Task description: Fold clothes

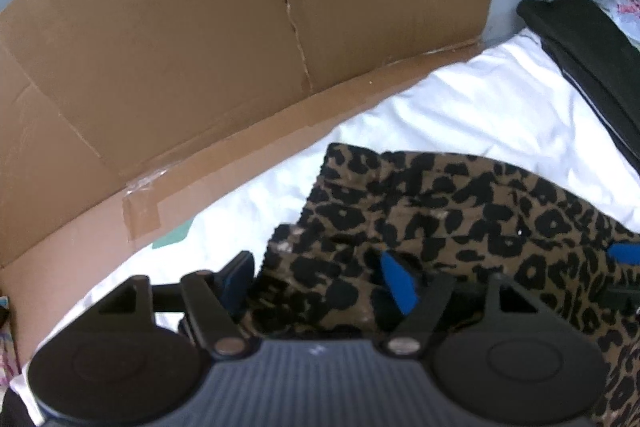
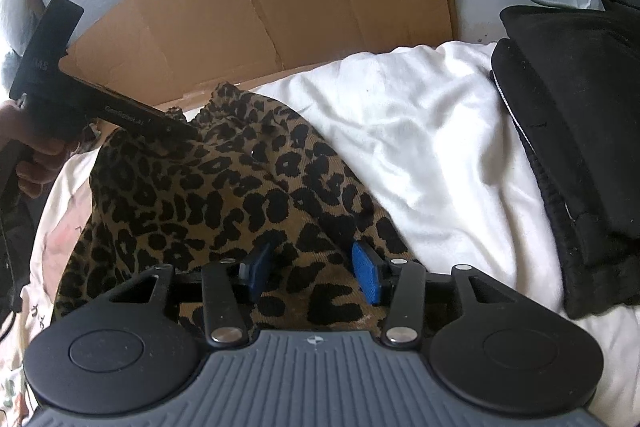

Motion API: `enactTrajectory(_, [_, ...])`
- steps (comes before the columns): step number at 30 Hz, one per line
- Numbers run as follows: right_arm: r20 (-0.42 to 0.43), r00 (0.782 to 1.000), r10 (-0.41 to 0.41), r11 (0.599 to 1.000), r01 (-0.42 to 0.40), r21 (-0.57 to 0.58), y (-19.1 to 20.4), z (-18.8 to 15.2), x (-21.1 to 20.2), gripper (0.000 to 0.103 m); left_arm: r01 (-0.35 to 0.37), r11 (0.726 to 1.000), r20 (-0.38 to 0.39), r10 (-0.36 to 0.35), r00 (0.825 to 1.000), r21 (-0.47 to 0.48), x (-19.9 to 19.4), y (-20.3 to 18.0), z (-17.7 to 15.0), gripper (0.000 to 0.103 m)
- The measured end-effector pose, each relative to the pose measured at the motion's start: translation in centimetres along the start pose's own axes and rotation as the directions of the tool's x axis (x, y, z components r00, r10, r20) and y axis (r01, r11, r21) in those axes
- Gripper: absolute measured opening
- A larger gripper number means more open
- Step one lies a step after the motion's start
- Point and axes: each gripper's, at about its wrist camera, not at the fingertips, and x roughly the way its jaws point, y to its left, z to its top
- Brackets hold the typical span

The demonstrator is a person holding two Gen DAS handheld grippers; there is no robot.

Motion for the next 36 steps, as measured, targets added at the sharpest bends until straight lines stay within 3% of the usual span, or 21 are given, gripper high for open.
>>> enactTrajectory(3, [0.005, 1.000, -0.007, 1.000, 0.007, -0.013, 0.2, 0.0, -0.3, 0.049, 0.001, 1.000, 0.008, -0.002, 1.000, 0.007, -0.2, 0.0, -0.2, 0.066])
enactTrajectory(6, [0.011, 1.000, -0.015, 1.000, 0.015, -0.026, 0.3, 0.0, -0.6, 0.030, -0.004, 1.000, 0.030, 0.003, 1.000, 0.026, -0.9, -0.2, -0.4, 0.057])
enactTrajectory(10, [0.018, 1.000, -0.024, 0.999, 0.025, -0.043, 0.5, 0.1, -1.0, 0.014, -0.026, 0.996, 0.059, 0.021, 0.998, 0.080, -1.9, -1.0, -0.6, 0.051])
enactTrajectory(18, [0.045, 0.998, -0.053, 0.997, 0.056, -0.056, 0.4, 0.2, -2.2, 0.001, -0.073, 0.988, 0.155, 0.051, 0.987, 0.135, -4.5, -2.3, 0.0, 0.044])
enactTrajectory(30, [0.060, 0.997, -0.038, 0.999, 0.037, 0.006, -1.2, 0.3, -2.8, 0.004, -0.091, 0.988, 0.234, 0.060, 0.970, 0.121, -5.4, -3.2, 1.6, 0.044])
enactTrajectory(32, [0.053, 0.998, -0.031, 0.999, 0.030, 0.012, -1.3, 0.2, -2.5, 0.014, -0.093, 0.988, 0.236, 0.062, 0.970, 0.121, -5.4, -3.3, 1.5, 0.044])
enactTrajectory(34, [0.050, 0.998, -0.034, 0.999, 0.034, 0.009, -1.2, 0.0, -2.4, 0.034, -0.096, 0.988, 0.239, 0.065, 0.969, 0.121, -5.4, -3.3, 1.3, 0.044])
enactTrajectory(36, [0.034, 0.999, -0.041, 0.999, 0.042, -0.005, -1.1, -0.2, -2.0, 0.037, -0.092, 0.990, 0.243, 0.063, 0.968, 0.111, -5.6, -3.1, 1.1, 0.044])
